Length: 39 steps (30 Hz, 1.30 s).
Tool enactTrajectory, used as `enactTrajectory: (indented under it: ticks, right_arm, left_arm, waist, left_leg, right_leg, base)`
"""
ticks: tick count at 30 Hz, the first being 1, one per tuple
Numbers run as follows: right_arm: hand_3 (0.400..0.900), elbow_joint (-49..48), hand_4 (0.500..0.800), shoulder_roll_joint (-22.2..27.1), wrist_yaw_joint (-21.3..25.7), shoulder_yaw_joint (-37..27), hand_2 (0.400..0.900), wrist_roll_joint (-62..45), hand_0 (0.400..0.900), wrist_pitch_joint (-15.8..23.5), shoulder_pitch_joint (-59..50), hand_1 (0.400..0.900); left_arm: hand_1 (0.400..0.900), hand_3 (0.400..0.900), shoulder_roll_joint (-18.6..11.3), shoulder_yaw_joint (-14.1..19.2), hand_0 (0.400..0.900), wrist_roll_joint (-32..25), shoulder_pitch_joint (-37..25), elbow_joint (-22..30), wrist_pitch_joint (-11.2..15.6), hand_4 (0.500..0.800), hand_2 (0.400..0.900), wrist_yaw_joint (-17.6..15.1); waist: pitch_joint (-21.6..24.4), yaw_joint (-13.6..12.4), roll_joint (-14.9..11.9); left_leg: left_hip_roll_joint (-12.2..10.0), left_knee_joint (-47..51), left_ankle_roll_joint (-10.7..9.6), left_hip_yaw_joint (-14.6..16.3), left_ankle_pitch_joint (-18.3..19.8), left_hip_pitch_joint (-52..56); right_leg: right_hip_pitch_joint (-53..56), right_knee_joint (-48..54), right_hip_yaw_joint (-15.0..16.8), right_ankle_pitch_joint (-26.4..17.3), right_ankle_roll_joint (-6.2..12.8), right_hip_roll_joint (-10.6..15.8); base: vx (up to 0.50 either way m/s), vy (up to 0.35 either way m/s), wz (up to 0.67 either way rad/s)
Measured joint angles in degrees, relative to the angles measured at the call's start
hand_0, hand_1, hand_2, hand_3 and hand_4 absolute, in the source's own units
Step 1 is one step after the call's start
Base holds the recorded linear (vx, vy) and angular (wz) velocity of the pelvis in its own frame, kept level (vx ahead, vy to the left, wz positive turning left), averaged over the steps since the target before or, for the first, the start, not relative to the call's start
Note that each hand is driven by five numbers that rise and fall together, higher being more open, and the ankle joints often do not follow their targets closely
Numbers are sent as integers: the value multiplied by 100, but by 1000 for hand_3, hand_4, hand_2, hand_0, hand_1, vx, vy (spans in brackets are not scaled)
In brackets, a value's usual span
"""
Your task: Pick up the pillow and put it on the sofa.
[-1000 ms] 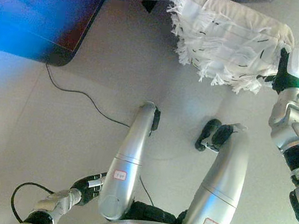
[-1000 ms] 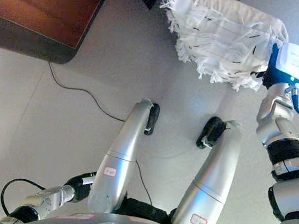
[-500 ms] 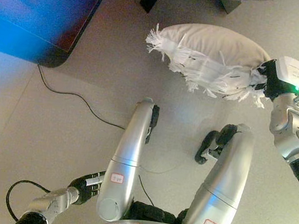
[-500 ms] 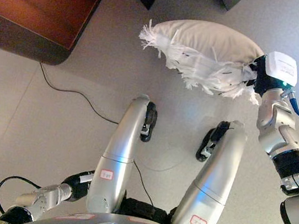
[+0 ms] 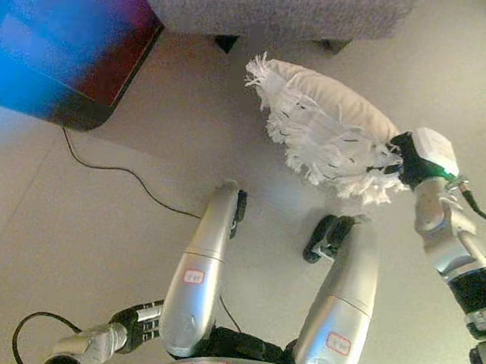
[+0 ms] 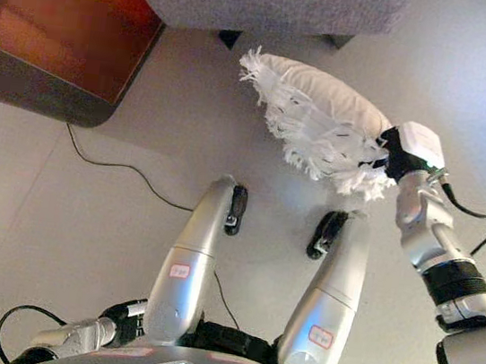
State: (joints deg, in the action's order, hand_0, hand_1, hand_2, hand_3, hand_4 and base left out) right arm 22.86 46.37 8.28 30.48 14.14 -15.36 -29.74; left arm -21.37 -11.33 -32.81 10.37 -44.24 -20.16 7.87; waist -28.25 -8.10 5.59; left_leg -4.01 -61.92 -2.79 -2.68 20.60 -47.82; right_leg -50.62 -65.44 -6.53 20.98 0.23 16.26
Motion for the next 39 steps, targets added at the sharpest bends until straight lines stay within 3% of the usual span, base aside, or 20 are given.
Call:
enactTrajectory:
  ticks: [3,7,9,13,18,25,28,30,32,35,39]
  right_arm:
    - [400,-1,500,-306,-73,99,400,11,400,2,2,400]
    - [400,85,500,-443,-304,191,400,-91,400,143,-28,400]
    - [400,450,500,-433,-646,215,400,-474,400,296,-88,400]
    - [400,1011,500,-527,-884,587,400,-538,400,433,-418,400]
    - [400,2623,500,-342,-1653,1099,400,-563,400,486,-1622,400]
    - [400,2632,500,72,-2192,1216,400,-695,400,580,-1918,400]
    - [400,2615,500,213,-2513,1216,400,-693,400,603,-1963,400]
    - [400,2618,500,322,-2658,1218,400,-691,400,629,-2087,400]
    - [400,2598,500,179,-2757,1239,400,-703,400,853,-2223,400]
    - [400,2434,500,202,-3036,1438,400,-772,400,1131,-2419,400]
    - [400,2427,500,186,-3286,1453,400,-831,400,1467,-2527,400]
  left_arm:
    - [900,900,65,35,900,311,-67,-238,6,800,900,-100]
    - [900,900,146,104,900,575,-321,-442,-55,800,900,-125]
    - [900,900,197,71,900,688,-569,-613,-283,800,900,-210]
    - [900,900,368,63,900,1237,-828,-1314,-215,800,900,-321]
    - [900,900,419,-241,900,1748,-1041,-2014,-69,800,900,-141]
    - [900,900,415,-317,900,2283,-953,-2261,31,800,900,144]
    - [900,900,332,-319,900,2543,-1011,-2293,50,800,900,320]
    - [900,900,342,-326,900,2570,-937,-2299,96,800,900,406]
    - [900,900,279,-292,900,2573,-752,-2320,124,800,900,395]
    - [900,900,131,-210,900,2570,-901,-2337,180,800,900,435]
    - [900,900,-13,-221,900,2522,-1363,-2229,337,800,900,467]
  waist:
    - [177,2,-210]
    - [601,-85,-479]
    - [686,-149,-487]
    - [1189,-170,-461]
    - [1652,-385,-400]
    - [2132,-541,-344]
    - [2156,-656,-591]
    - [2201,-705,-573]
    - [2213,-921,-635]
    - [2263,-733,-886]
    - [2231,-630,-949]
  left_leg:
    - [-37,1129,-210,35,-436,1000]
    - [-192,2525,-479,122,-916,2006]
    - [-256,3163,-505,133,-1127,2694]
    - [-434,4186,-573,116,-1473,3655]
    - [-452,4848,-585,145,-1902,4265]
    - [-519,5327,-481,1049,-2103,4469]
    - [-369,4881,-563,1386,-2026,3907]
    - [-69,5652,-389,1341,-2171,3960]
    - [85,5896,181,1176,-2636,4268]
    - [336,5900,365,1235,-2518,4330]
    - [314,6250,499,1167,-2500,4752]
  right_leg:
    - [944,865,-290,-222,-6,39]
    - [1849,1910,-550,-494,-52,-175]
    - [2539,2461,-713,-590,-40,-252]
    - [3541,3389,-991,-715,-49,-536]
    - [4289,3967,-1387,-736,-56,-577]
    - [5094,4828,-2075,-905,59,-721]
    - [5398,5339,-2006,-1025,70,-700]
    - [5533,5523,-1708,-1054,194,-749]
    - [5531,5482,-1321,-1030,359,-707]
    - [5580,5214,-1516,-1130,605,-476]
    - [5440,4512,-1412,-1262,778,-304]
  base:
    - [259,-168,1]
    - [246,-219,9]
    - [174,-177,11]
    - [191,-169,30]
    - [174,-25,22]
    - [228,38,45]
    - [211,153,5]
    - [233,186,-32]
    - [171,218,5]
    - [196,149,20]
    - [244,-123,27]
